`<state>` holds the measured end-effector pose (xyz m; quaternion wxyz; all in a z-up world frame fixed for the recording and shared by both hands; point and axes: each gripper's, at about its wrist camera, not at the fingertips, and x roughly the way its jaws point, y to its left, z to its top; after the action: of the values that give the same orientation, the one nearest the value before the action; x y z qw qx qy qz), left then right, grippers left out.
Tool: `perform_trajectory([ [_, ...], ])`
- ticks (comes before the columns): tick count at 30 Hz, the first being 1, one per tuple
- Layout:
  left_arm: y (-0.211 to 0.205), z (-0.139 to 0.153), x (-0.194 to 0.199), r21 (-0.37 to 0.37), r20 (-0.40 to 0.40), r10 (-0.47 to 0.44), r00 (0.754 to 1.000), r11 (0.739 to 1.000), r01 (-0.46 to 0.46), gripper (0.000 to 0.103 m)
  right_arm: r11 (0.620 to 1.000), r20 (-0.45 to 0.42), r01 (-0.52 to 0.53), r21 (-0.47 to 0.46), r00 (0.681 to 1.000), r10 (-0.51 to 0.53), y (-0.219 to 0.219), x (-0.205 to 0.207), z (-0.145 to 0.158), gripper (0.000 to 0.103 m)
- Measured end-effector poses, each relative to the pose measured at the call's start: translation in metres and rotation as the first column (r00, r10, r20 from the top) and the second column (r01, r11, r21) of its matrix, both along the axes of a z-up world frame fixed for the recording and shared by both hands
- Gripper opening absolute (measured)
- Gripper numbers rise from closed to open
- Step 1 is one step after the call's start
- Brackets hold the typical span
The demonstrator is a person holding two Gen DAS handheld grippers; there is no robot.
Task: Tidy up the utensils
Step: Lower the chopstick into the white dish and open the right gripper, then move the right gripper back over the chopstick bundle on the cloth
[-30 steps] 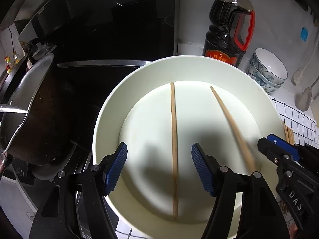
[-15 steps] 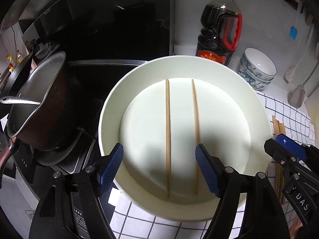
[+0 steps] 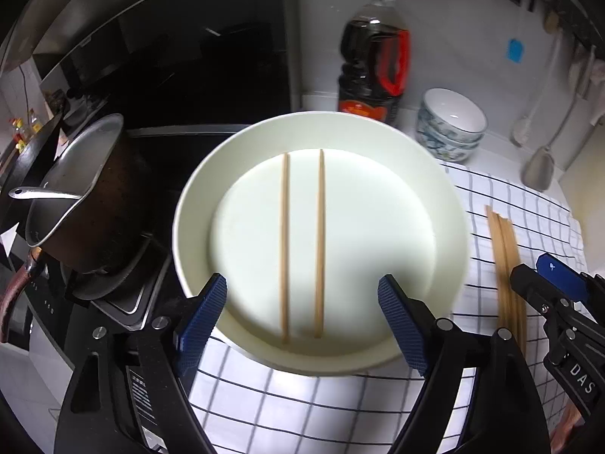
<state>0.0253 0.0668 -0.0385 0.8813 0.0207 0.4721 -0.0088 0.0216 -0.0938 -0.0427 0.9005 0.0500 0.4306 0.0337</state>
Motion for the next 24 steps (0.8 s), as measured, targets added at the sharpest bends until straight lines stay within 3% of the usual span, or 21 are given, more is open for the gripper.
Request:
perform_trajectory([
  [11,-0.053,0.001,-0.016,-0.004,0.017,-0.099,0.995,0.995,0.099,0.082,0.994,0.007,0.107,-0.003,0.994,-0.107,-0.053,-0.033,-0.001,0.047],
  [24,-0.12,-0.013,-0.028,-0.008,-0.001,-0.215,0.977,0.977,0.215,0.084,0.971,-0.006,0.24,-0.012,0.971,-0.24,-0.119,-0.063,-0.018,0.058],
])
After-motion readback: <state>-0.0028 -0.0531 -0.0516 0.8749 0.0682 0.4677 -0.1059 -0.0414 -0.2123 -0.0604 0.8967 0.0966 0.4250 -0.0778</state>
